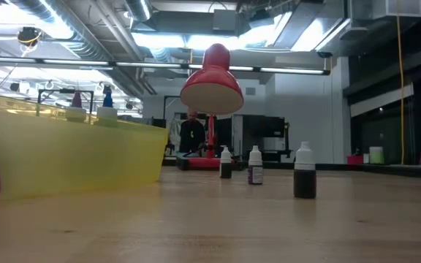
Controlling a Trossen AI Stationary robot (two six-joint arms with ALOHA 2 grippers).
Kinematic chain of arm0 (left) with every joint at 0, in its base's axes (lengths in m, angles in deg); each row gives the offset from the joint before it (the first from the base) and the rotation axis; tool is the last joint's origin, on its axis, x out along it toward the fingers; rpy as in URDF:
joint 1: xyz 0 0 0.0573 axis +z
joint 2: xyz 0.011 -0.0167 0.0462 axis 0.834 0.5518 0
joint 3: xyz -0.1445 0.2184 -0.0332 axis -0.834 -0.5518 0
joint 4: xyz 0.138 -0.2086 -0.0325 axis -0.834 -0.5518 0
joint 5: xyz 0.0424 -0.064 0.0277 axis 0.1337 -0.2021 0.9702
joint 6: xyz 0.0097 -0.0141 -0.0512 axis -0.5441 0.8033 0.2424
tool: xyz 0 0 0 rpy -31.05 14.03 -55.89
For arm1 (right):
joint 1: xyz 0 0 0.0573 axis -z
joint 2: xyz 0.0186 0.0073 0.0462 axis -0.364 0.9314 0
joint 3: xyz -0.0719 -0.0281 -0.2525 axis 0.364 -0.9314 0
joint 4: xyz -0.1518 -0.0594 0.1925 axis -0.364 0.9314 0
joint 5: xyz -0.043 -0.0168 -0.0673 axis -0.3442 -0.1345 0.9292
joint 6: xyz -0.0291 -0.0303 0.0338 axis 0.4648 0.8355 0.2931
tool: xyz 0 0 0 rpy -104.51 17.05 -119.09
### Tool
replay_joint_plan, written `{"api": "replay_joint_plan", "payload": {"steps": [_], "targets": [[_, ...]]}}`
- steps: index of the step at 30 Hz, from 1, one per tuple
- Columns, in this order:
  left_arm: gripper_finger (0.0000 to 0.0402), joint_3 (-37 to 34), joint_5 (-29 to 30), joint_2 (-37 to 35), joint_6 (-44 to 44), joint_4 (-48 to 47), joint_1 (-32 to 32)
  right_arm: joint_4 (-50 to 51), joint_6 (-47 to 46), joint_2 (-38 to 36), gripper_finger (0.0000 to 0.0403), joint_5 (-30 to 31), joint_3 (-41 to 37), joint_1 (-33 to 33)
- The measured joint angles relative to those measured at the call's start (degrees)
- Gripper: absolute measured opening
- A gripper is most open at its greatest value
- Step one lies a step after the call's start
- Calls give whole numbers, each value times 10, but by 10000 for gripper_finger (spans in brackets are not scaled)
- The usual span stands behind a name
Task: Pick & Place food coloring
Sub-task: Put the small blue food coloring bottle into the yellow bin
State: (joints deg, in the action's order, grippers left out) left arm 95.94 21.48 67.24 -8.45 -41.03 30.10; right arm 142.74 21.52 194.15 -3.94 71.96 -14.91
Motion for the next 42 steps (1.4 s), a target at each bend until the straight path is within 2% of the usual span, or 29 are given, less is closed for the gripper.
{"api": "replay_joint_plan", "payload": {"steps": [8, 12, 19, 29, 36, 42], "targets": [[223, 103, 16, 67, 4, -130, 0, -24, 144, 0, 65, -87, 48, 74], [223, 155, 18, 99, 4, -195, -1, -50, 179, 0, 67, -130, 66, 111], [223, 215, -1, 135, -9, -219, -1, -92, 231, -1, 66, -173, 86, 161], [223, 226, -37, 172, -8, -222, -1, -136, 268, -1, 67, -216, 86, 203], [223, 226, 4, 183, 29, -263, -1, -140, 288, -1, 65, -215, 99, 205], [223, 226, 7, 183, 50, -285, -1, -139, 289, -1, 65, -214, 103, 205]]}}
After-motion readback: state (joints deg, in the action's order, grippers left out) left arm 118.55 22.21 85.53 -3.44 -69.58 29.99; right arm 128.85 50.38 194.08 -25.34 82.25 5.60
